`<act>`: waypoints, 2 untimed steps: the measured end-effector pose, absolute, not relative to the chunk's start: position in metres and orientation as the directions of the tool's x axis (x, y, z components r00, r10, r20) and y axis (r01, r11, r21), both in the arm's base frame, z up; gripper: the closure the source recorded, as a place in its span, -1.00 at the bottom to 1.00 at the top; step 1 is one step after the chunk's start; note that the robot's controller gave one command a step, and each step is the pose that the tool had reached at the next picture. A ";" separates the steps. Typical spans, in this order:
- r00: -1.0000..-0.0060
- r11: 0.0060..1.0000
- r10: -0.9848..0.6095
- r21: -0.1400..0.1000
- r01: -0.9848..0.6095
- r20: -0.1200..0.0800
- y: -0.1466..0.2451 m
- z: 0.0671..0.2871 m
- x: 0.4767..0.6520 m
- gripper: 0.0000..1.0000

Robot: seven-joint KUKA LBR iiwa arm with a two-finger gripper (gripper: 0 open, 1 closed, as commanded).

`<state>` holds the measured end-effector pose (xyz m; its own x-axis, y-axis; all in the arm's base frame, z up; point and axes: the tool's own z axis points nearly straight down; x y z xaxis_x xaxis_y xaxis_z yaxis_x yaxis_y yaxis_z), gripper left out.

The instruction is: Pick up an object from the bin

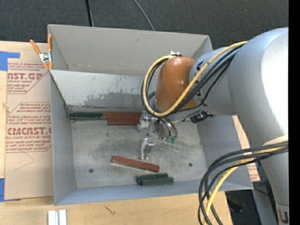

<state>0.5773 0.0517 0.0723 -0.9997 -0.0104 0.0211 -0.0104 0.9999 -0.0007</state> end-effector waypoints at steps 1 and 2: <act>-1.000 1.000 -0.010 -0.001 -0.010 0.020 0.052 0.072 0.577 -1.00; -1.000 1.000 -0.010 -0.001 -0.010 0.020 0.052 0.072 0.577 -1.00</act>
Offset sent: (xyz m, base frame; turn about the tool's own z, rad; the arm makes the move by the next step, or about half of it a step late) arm -0.0460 -0.0130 0.0319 -0.2490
